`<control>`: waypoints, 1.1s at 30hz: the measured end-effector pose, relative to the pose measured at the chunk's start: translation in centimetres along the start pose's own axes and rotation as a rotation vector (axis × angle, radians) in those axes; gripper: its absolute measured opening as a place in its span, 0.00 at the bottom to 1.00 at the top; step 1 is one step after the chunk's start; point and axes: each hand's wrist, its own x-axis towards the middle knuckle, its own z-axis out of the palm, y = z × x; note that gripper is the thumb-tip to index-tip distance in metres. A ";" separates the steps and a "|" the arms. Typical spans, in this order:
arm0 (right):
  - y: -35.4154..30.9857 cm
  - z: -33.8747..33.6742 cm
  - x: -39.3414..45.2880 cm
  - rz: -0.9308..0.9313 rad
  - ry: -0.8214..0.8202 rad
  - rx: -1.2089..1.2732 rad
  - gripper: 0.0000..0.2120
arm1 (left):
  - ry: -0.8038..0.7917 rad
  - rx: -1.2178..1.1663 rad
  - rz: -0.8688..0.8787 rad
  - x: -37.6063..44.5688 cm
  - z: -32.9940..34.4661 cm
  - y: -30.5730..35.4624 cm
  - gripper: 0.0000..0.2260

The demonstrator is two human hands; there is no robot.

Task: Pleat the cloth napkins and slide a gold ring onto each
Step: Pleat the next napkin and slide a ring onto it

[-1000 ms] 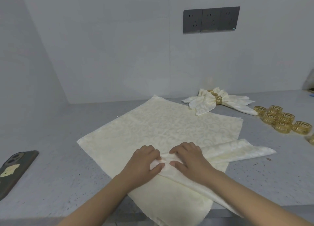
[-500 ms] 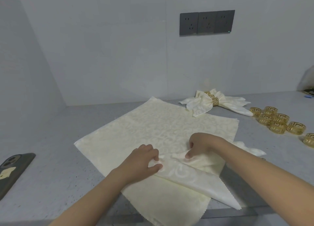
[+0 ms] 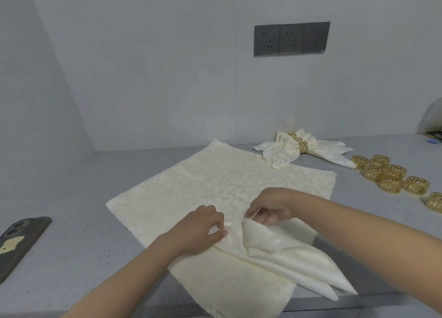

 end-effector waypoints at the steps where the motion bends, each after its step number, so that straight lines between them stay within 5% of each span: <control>1: 0.2 0.0 -0.2 0.005 -0.044 0.068 0.07 | -0.019 -0.033 -0.015 0.0 -0.2 -0.1 0.09; 7: 1.7 0.7 -1.6 -0.083 -0.241 0.125 0.10 | -0.139 -0.131 -0.073 0.3 -1.0 -0.4 0.12; 17: 4.2 3.8 -3.2 -0.329 -0.101 -0.113 0.09 | -0.173 -0.183 -0.065 0.3 -1.2 -0.9 0.11; 20: 4.2 4.1 -2.8 -0.453 0.059 -0.198 0.11 | -0.176 -0.121 -0.047 0.0 -0.8 -1.2 0.16; 24: 4.5 4.3 -0.5 -0.687 0.523 -0.750 0.10 | -0.108 -0.079 -0.028 -0.3 -0.4 -0.8 0.15; 33: 6.7 5.8 2.2 -0.757 0.659 -0.626 0.07 | 0.150 0.130 -0.070 -0.6 1.5 2.0 0.17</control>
